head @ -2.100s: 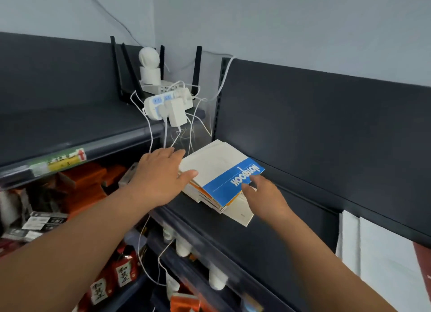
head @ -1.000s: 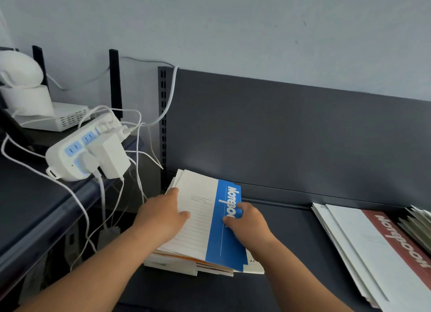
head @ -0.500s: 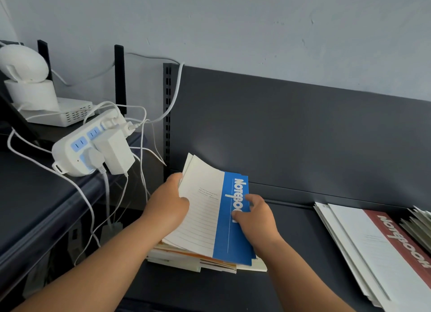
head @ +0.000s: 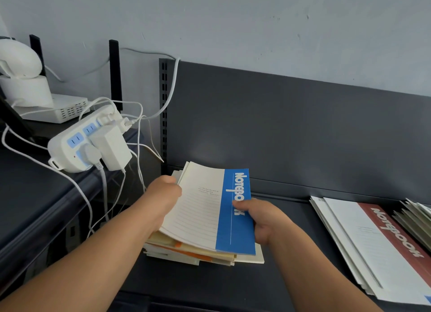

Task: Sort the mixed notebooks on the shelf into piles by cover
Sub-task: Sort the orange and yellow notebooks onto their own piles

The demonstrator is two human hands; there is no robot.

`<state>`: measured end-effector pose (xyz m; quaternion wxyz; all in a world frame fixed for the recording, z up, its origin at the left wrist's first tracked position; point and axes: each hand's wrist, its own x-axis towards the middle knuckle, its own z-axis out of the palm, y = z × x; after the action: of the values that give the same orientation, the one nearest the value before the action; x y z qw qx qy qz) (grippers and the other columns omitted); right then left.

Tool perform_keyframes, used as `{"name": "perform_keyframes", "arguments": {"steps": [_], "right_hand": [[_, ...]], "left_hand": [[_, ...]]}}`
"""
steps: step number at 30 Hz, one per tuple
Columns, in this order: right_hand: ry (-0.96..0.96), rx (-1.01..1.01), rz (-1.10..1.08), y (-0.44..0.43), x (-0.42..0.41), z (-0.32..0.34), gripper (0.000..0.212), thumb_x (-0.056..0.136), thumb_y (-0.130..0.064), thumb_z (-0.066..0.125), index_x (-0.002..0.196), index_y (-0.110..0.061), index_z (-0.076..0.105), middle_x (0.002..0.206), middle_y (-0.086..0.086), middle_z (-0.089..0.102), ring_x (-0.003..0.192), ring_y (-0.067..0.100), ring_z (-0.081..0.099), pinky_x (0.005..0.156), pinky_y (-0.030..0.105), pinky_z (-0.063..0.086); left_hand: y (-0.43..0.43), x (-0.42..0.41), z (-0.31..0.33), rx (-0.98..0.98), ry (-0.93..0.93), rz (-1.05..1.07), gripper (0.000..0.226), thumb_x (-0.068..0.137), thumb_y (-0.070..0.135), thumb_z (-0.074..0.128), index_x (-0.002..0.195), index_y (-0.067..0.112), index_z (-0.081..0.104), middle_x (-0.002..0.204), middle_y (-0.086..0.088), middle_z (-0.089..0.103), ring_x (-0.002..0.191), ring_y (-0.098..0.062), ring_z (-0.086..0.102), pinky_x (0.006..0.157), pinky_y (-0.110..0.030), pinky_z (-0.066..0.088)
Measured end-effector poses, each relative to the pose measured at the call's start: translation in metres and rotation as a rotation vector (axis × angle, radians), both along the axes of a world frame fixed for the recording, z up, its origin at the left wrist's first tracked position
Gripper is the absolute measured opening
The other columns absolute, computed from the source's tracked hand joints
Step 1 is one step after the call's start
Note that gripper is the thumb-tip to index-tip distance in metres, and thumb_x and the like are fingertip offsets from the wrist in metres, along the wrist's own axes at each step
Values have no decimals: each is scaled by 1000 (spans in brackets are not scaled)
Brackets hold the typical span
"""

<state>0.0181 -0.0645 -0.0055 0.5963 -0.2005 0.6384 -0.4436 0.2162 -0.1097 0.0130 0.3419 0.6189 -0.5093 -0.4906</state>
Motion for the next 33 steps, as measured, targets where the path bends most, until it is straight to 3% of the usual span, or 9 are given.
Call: {"name": "perform_keyframes", "arguments": {"steps": [2,4,11,16,21,25,27,30,33], "right_hand": [[11,-5,4,0,0,-1,16,93,-11,66,106,-8,58,98,15,74,83,32,72,66,46,57],[-18,-3,4,2,1,-1,16,93,-10,66,107,-8,59,98,16,74,84,32,72,66,47,57],[-96,18,28,5,5,-3,29,87,-9,71,114,-7,59,101,17,74,86,34,72,65,48,58],[-16,8,73,4,10,-4,30,86,-2,71,109,-12,54,104,16,72,86,34,71,58,45,59],[-78,-17,36,4,3,-8,33,87,-2,69,114,-14,54,107,19,72,87,37,71,59,47,61],[-149,-40,5,4,-6,-6,42,85,-8,72,123,-12,55,106,19,74,77,37,74,51,45,60],[-182,-52,11,4,-9,-3,46,85,-11,72,127,-11,55,108,19,74,72,35,75,51,43,59],[-190,-95,38,5,-14,2,49,85,-13,70,131,-11,53,111,18,73,72,34,75,52,42,60],[-181,-152,42,8,-15,9,42,85,-10,69,124,-13,55,109,18,74,76,35,75,55,43,60]], "left_hand": [[0,1,2,-4,-5,1,24,92,0,45,103,18,57,98,-8,53,85,-21,48,82,-35,38],[-1,4,1,5,4,7,22,91,0,46,85,21,53,95,-8,52,85,-22,49,82,-36,39],[4,13,2,55,9,11,22,91,2,47,80,20,55,110,-19,62,107,-37,58,94,-46,46],[5,22,4,132,120,-38,22,92,3,45,72,10,52,72,-10,58,64,-26,57,57,-28,45],[1,28,13,26,129,60,25,86,4,48,65,18,45,70,-13,46,65,-24,47,64,-33,39],[-1,36,18,-55,63,87,26,97,16,54,71,18,50,76,-11,52,61,-23,48,59,-29,38],[-2,38,18,-3,162,53,22,95,30,58,84,12,63,91,-15,66,70,-25,61,63,-31,46],[0,42,25,181,350,-73,45,86,55,60,99,13,72,98,-12,74,83,-28,69,70,-38,53],[4,36,31,279,450,-256,55,78,57,62,107,11,72,107,-14,73,89,-32,71,76,-41,53]]}}
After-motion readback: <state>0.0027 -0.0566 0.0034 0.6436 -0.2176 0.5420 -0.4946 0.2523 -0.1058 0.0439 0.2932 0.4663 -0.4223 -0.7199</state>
